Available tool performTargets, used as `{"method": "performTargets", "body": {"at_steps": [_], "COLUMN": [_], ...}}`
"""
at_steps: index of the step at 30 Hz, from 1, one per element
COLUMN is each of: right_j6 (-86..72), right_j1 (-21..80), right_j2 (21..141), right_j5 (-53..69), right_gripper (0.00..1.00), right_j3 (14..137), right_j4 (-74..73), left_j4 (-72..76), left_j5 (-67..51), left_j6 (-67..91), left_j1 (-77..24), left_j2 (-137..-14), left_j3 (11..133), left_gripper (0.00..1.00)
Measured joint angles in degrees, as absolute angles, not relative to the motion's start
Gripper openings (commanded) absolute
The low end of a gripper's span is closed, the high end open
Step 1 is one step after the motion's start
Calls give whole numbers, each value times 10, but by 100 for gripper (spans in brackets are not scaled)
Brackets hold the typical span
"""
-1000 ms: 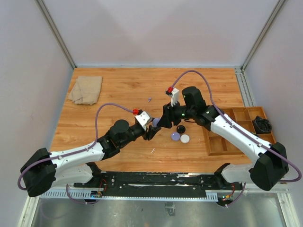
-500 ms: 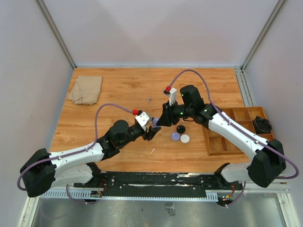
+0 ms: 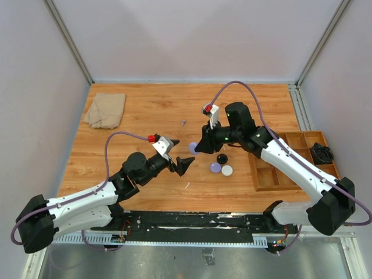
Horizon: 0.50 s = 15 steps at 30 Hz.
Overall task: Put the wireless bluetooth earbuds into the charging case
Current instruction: Pick up the charging case at the center of the board.
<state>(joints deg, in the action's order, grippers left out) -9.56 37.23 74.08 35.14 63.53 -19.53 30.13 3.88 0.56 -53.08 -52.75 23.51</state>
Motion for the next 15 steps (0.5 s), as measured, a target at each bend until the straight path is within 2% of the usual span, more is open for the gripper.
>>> {"method": "performTargets", "body": {"at_steps": [6, 15], "right_j6": [-44, 41], "right_j1": [370, 370], "right_j2": [708, 692], "right_j5": [348, 349], "right_gripper": [1, 1], "right_j3": [654, 669], "right_j4": [-221, -264], "left_j4": [296, 298], "left_j5": [57, -51], "left_j6": [50, 159], "left_j1": [-513, -398], "left_j2": [-490, -496], "left_j3": [220, 215], "left_gripper": [99, 99]}}
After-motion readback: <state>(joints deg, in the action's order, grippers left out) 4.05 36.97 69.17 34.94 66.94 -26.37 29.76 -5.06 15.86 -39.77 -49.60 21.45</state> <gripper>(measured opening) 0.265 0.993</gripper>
